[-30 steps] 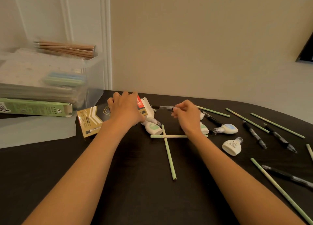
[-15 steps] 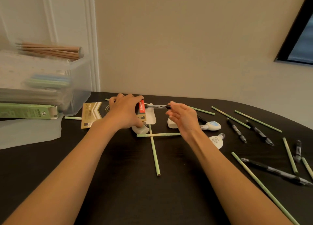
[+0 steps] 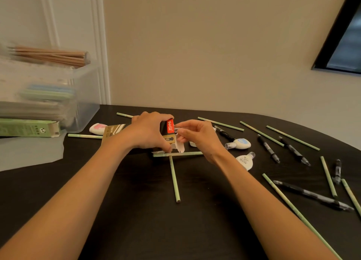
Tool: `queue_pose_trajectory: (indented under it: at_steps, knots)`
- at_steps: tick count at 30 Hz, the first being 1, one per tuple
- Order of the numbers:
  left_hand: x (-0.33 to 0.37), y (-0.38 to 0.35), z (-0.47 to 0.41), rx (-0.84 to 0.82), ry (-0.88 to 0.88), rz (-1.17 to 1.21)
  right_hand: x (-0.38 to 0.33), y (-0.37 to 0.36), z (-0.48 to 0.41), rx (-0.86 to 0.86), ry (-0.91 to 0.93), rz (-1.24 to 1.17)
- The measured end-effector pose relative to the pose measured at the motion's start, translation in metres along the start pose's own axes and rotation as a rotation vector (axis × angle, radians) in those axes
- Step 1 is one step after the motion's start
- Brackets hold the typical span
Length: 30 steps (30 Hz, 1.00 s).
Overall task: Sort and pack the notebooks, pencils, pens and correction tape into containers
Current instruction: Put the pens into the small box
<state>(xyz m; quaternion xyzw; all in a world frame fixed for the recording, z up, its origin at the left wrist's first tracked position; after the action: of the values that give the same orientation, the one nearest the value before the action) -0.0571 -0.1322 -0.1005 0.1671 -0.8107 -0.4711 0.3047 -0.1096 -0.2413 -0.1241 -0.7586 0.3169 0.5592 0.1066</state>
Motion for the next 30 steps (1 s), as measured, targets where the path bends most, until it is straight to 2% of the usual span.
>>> queue_pose_trajectory:
  at_steps: [9, 12, 16, 22, 24, 26, 27, 28, 30]
  knots:
    - [0.016, -0.005, 0.003, -0.015, -0.05, 0.038, -0.001, -0.016, -0.003, 0.091, 0.212, 0.403]
    - [0.016, -0.007, 0.003, -0.019, -0.04, 0.045, 0.003, -0.016, -0.004, 0.064, 0.175, 0.371]
    - [0.015, -0.01, 0.002, -0.029, -0.03, 0.012, 0.008, -0.016, -0.003, -0.064, 0.089, 0.332]
    - [0.018, -0.016, 0.002, -0.033, -0.036, -0.025, 0.007, -0.014, -0.001, -0.073, 0.121, 0.352]
    - [0.015, -0.013, 0.0, 0.005, -0.025, -0.089, 0.004, 0.0, -0.002, 0.032, 0.064, 0.186]
    - [0.012, -0.008, -0.002, 0.051, -0.019, -0.159, 0.009, 0.032, -0.01, 0.287, -0.034, 0.004]
    - [0.012, -0.007, -0.003, 0.071, -0.016, -0.177, 0.016, 0.051, -0.014, 0.435, -0.051, 0.042]
    - [0.012, -0.005, -0.003, 0.09, -0.015, -0.187, 0.021, 0.068, -0.016, 0.556, -0.049, 0.196]
    - [0.013, -0.004, -0.003, 0.122, -0.018, -0.196, 0.033, 0.088, -0.022, 0.611, -0.05, 0.62]
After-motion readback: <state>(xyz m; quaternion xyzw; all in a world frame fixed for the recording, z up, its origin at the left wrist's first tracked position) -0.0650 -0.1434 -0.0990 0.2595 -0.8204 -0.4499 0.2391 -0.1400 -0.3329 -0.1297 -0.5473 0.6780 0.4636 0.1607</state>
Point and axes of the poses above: each hand's wrist, its own z-axis away from the middle knuckle, its own y-axis out of the back of the hand, x = y × z, the point moved 8 cm from there along -z, towards the middle knuckle, and after that the axes turned 15 degrees about x, right-handed, at the moved point
